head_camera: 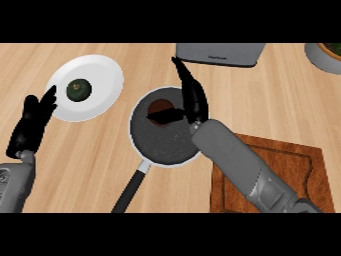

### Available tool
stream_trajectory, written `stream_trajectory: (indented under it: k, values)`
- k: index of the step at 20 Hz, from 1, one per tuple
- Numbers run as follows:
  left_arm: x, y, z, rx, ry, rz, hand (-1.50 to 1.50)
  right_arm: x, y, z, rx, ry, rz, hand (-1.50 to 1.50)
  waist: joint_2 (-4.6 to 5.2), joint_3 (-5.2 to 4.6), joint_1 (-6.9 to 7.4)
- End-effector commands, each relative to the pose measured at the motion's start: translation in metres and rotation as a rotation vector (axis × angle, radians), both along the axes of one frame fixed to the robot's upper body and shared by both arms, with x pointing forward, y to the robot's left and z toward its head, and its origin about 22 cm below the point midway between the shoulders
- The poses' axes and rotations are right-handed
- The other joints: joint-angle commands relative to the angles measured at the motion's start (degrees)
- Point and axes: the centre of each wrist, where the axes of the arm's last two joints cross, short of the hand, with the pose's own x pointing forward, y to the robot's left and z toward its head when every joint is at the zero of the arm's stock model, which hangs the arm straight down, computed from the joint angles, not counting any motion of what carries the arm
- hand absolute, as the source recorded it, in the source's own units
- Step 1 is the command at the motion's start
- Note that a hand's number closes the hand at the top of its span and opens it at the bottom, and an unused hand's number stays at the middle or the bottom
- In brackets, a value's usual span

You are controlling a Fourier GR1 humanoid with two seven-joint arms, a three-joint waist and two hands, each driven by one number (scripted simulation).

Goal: Pick the cupcake from the cutting board and place it in the pan

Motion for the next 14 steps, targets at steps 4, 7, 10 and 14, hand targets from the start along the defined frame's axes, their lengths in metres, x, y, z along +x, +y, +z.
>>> stream_trajectory:
  k: [4, 7, 10, 14]
  values:
    - [-0.015, 0.022, -0.013, -0.019, 0.015, 0.064, 0.0, 0.011, -0.014, -0.006, 0.082, -0.005, -0.122, -1.5, -0.92, -0.1, -3.98]
    - [-0.028, 0.029, -0.007, 0.001, 0.025, 0.096, 0.0, 0.021, -0.02, 0.004, 0.137, 0.001, -0.148, -1.5, -1.51, -0.09, -5.52]
    - [-0.053, 0.042, -0.023, 0.017, 0.046, 0.122, 0.0, 0.027, -0.073, 0.007, 0.151, 0.0, -0.15, -1.5, -1.98, -0.12, -6.8]
    - [-0.037, 0.047, -0.002, 0.006, 0.032, 0.148, 0.0, 0.021, -0.128, 0.017, 0.162, -0.016, -0.142, -1.5, -2.25, -0.13, -7.96]
